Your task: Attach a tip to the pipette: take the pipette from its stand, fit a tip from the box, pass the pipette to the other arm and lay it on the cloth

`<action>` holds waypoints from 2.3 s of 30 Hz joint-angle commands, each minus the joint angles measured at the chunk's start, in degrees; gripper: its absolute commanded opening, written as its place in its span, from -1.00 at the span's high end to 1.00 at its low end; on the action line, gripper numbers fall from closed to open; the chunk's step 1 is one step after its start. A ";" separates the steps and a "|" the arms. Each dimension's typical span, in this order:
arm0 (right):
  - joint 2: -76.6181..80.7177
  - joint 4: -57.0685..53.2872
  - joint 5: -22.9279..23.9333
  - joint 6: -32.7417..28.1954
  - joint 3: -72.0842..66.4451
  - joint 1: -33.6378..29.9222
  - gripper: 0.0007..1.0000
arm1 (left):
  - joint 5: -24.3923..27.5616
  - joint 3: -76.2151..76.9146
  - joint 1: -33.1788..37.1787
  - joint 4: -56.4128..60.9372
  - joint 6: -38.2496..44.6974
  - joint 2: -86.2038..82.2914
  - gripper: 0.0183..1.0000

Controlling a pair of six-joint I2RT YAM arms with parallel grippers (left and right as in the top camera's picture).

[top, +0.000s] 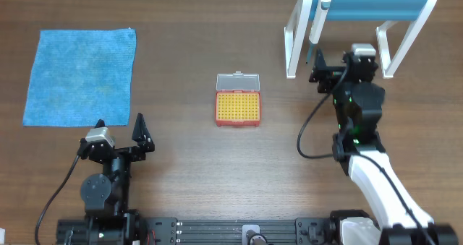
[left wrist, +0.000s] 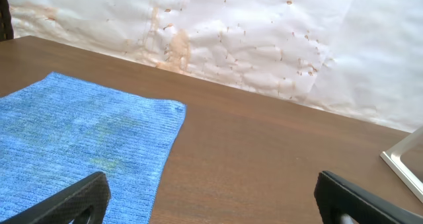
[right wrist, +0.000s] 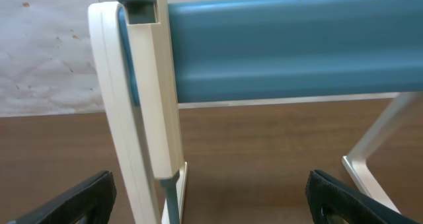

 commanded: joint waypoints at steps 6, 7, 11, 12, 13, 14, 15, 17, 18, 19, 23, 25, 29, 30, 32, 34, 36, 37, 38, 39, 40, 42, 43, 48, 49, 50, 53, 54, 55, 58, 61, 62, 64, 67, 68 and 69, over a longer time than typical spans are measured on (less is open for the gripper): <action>12.79 0.94 -0.48 -3.08 10.54 1.29 -0.87 | -0.66 -0.13 -0.20 -0.26 0.11 -0.31 -0.99; 13.66 0.94 -0.48 -3.10 11.23 1.29 -0.87 | -0.66 -0.13 -0.20 -0.28 0.11 -0.31 -0.99; 16.92 0.94 -0.07 -3.34 14.45 0.94 -0.87 | -0.66 -0.13 -0.20 -0.26 0.11 -0.31 -0.99; 17.53 0.92 -0.07 -3.34 15.04 0.92 -0.87 | -0.66 -0.13 -0.20 -0.26 0.11 -0.31 -0.99; 18.29 0.92 -0.07 -3.34 15.72 0.92 -0.87 | -0.66 -0.13 -0.20 -0.26 0.11 -0.31 -0.99; 18.91 0.92 -0.09 -3.34 16.11 0.92 -0.87 | -0.66 -0.13 -0.20 -0.26 0.11 -0.31 -0.99; 19.37 0.92 -0.07 -3.34 16.26 0.92 -0.87 | -0.66 -0.13 -0.20 -0.26 0.11 -0.31 -0.99; 20.24 0.92 -0.09 -3.34 16.26 0.92 -0.87 | -0.68 -0.13 -0.20 -0.26 0.11 -0.31 -1.00; 20.52 0.94 -0.07 -3.32 16.28 0.92 -0.87 | -0.66 -0.13 -0.20 -0.26 0.11 -0.31 -0.99; 20.57 0.90 -0.07 -3.32 16.28 0.92 -0.87 | -0.68 -0.13 -0.20 -0.26 0.11 -0.31 -0.99; 20.68 0.90 -0.07 -3.32 16.41 0.66 -0.87 | -0.66 -0.13 -0.20 -0.26 0.11 -0.31 -0.99; 20.76 0.90 -0.07 -3.32 16.48 0.52 -0.87 | -0.66 -0.13 -0.20 -0.26 0.11 -0.31 -0.99; 20.98 0.81 -0.09 -3.30 16.48 0.24 -0.87 | -0.66 -0.13 -0.20 -0.26 0.11 -0.31 -0.99; 21.05 0.57 -0.09 -3.30 16.59 0.13 -0.87 | -0.66 -0.13 -0.20 -0.26 0.11 -0.31 -0.99; 21.31 0.00 -0.11 -3.30 16.98 -0.13 -0.87 | -0.66 -0.13 -0.20 -0.26 0.11 -0.31 -0.99; 21.31 -0.02 -0.22 -3.28 17.31 -0.11 -0.87 | -0.66 -0.13 -0.20 -0.26 0.11 -0.31 -0.99; 21.62 -0.22 -0.48 -3.28 17.59 -0.11 -0.87 | -0.66 -0.13 -0.20 -0.26 0.11 -0.31 -0.99; 21.62 -0.22 -0.52 -3.28 17.64 -0.04 -0.87 | -0.66 -0.13 -0.20 -0.26 0.11 -0.31 -0.99; 21.62 -0.22 -0.52 -3.28 17.64 0.04 -0.87 | -0.66 -0.13 -0.20 -0.26 0.11 -0.31 -0.99; 21.62 -0.28 -0.52 -3.28 17.64 0.04 -0.87 | -0.66 -0.13 -0.20 -0.26 0.11 -0.31 -0.99; 21.62 -0.31 -0.52 -3.28 17.66 0.04 -0.87 | -0.66 -0.13 -0.20 -0.26 0.11 -0.31 -1.00; 21.62 -0.33 -0.55 -2.40 17.66 0.07 -0.87 | -0.66 -0.13 -0.20 -0.26 0.11 -0.31 -1.00; 21.62 -0.44 -0.55 -1.51 17.64 0.07 -0.84 | -0.66 -0.13 -0.20 -0.26 0.11 -0.31 -0.99; 21.62 -0.44 -0.59 0.24 17.64 0.61 0.79 | -0.66 -0.13 -0.20 -0.26 0.11 -0.31 -0.99; 21.62 -0.44 -0.59 0.24 17.66 0.72 0.83 | -0.66 -0.13 -0.20 -0.26 0.11 -0.31 -0.99; 21.62 -0.44 -0.59 0.24 17.64 0.81 0.83 | -0.66 -0.13 -0.20 -0.26 0.11 -0.31 -0.99; 21.55 -0.44 -0.59 0.22 17.66 0.92 0.83 | -0.66 -0.13 -0.20 -0.26 0.11 -0.31 -0.99; 21.44 -0.42 -0.57 0.22 17.64 0.92 0.83 | -0.66 -0.13 -0.20 -0.26 0.11 -0.31 -0.99; 21.14 -0.44 -0.57 0.22 17.64 0.92 0.83 | -0.66 -0.13 -0.20 -0.26 0.11 -0.31 -0.99; 18.56 -0.50 -0.52 0.20 17.64 0.96 0.83 | -0.66 -0.13 -0.20 -0.26 0.11 -0.31 -1.00; 17.42 -0.79 -0.52 0.20 17.64 0.92 0.84 | -0.66 -0.13 -0.20 -0.26 0.11 -0.31 -0.99; 17.38 -0.87 -0.52 0.17 17.64 0.92 0.83 | -0.66 -0.13 -0.20 -0.26 0.11 -0.31 -0.99; 17.35 -0.85 -0.55 0.20 17.64 0.94 0.83 | -0.66 -0.13 -0.20 -0.26 0.11 -0.31 -0.99; 17.31 -0.87 -0.55 0.20 17.64 0.98 0.83 | -0.66 -0.13 -0.20 -0.26 0.11 -0.31 -0.99; 17.29 -0.87 -0.55 0.20 17.64 0.98 0.84 | -0.66 -0.13 -0.20 -0.26 0.11 -0.31 -0.99; 17.00 -0.90 -0.55 0.20 17.51 1.01 0.84 | -0.66 -0.13 -0.20 -0.26 0.11 -0.31 -0.99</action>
